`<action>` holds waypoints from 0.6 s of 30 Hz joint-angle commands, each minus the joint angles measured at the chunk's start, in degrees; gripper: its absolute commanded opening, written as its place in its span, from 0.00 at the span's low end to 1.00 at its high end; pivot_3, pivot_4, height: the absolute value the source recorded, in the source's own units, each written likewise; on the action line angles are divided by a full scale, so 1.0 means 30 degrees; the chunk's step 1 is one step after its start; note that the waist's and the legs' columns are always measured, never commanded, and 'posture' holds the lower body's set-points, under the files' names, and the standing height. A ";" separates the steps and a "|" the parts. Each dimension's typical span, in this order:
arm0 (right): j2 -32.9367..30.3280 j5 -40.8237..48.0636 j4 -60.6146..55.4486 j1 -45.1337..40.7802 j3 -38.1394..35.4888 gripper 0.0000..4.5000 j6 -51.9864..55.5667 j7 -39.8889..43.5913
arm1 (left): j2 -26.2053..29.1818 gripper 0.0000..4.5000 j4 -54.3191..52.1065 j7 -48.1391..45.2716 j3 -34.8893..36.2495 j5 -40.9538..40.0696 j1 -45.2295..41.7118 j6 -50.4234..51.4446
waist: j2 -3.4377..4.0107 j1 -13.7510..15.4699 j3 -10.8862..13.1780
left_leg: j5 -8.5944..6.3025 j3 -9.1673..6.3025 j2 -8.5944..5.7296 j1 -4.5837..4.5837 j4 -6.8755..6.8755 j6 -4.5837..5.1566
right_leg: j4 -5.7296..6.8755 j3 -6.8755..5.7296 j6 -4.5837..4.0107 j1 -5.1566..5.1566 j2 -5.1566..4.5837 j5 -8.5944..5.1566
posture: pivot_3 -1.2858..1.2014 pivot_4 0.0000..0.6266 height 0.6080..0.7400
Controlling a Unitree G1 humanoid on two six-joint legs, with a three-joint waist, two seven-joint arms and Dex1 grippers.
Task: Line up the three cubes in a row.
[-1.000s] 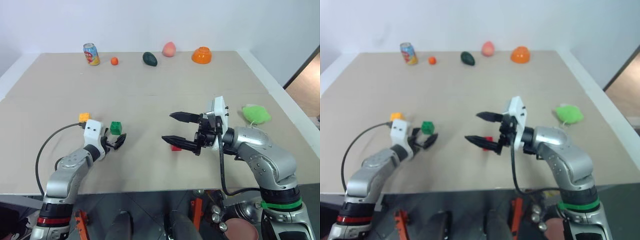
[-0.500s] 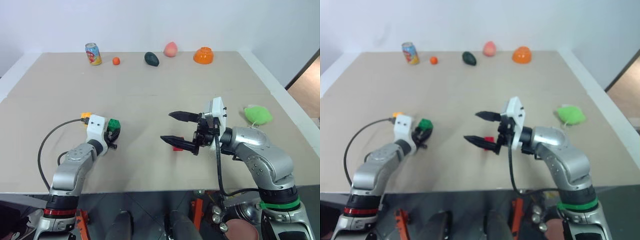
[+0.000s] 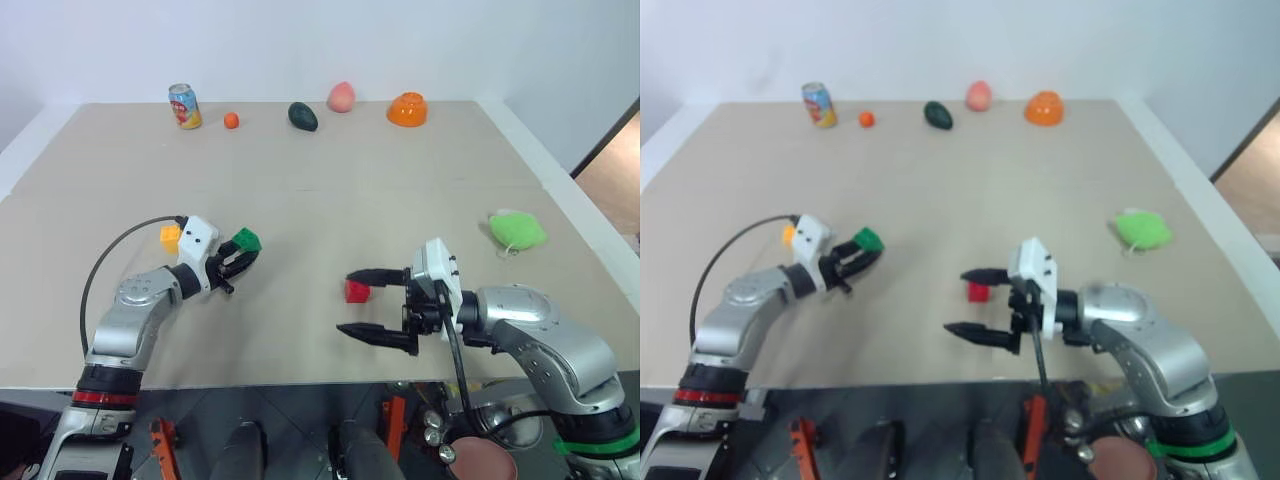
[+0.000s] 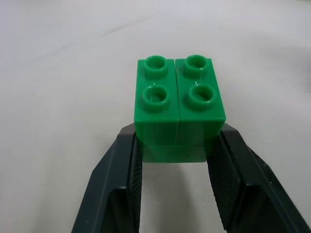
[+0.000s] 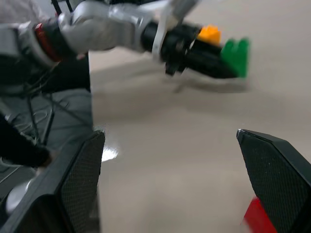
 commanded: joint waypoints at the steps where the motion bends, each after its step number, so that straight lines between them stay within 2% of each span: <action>1: -0.0551 0.1035 -0.1348 0.0418 -0.1751 1.00 0.0203 -0.0357 | 0.0727 0.29 0.1044 -0.4205 -0.0336 -0.0840 -0.1044 -0.1938 | 0.0000 -0.0061 0.0000 | 0.0000 0.0005 0.0009 -0.0003 0.0005 0.0000 | -0.0016 0.0001 -0.0002 0.0003 0.0004 0.0014 | 0.52 0.24 0.99; 7: -0.0764 0.2556 -0.2814 0.1662 -0.3943 1.00 0.1131 -0.2135 | 0.0926 0.29 0.3218 -0.9913 -0.2134 -0.0699 -0.2251 -0.3665 | 0.0000 -0.0029 0.0000 | 0.0001 0.0003 0.0009 -0.0031 0.0004 0.0002 | -0.0049 -0.0003 0.0013 0.0002 0.0006 0.0027 | 0.52 0.24 0.99; 15: -0.0955 0.4662 -0.4986 0.3835 -0.6179 1.00 0.2092 -0.4432 | -0.0547 0.29 0.9255 -1.3144 -0.4012 0.1454 -0.5082 -0.7855 | -0.0001 0.0001 0.0000 | -0.0003 -0.0023 0.0005 -0.0091 0.0035 0.0010 | -0.0086 -0.0031 0.0048 -0.0006 0.0005 0.0045 | 0.52 0.24 0.99; 18: -0.1207 0.5264 -0.5633 0.4543 -0.6957 1.00 0.2236 -0.5031 | -0.1528 0.29 1.1914 -1.3219 -0.4103 0.2152 -0.7071 -0.9027 | -0.0005 0.0016 0.0002 | -0.0003 -0.0029 0.0002 -0.0118 0.0070 0.0012 | -0.0091 -0.0037 0.0063 -0.0007 0.0005 0.0056 | 0.52 0.24 0.99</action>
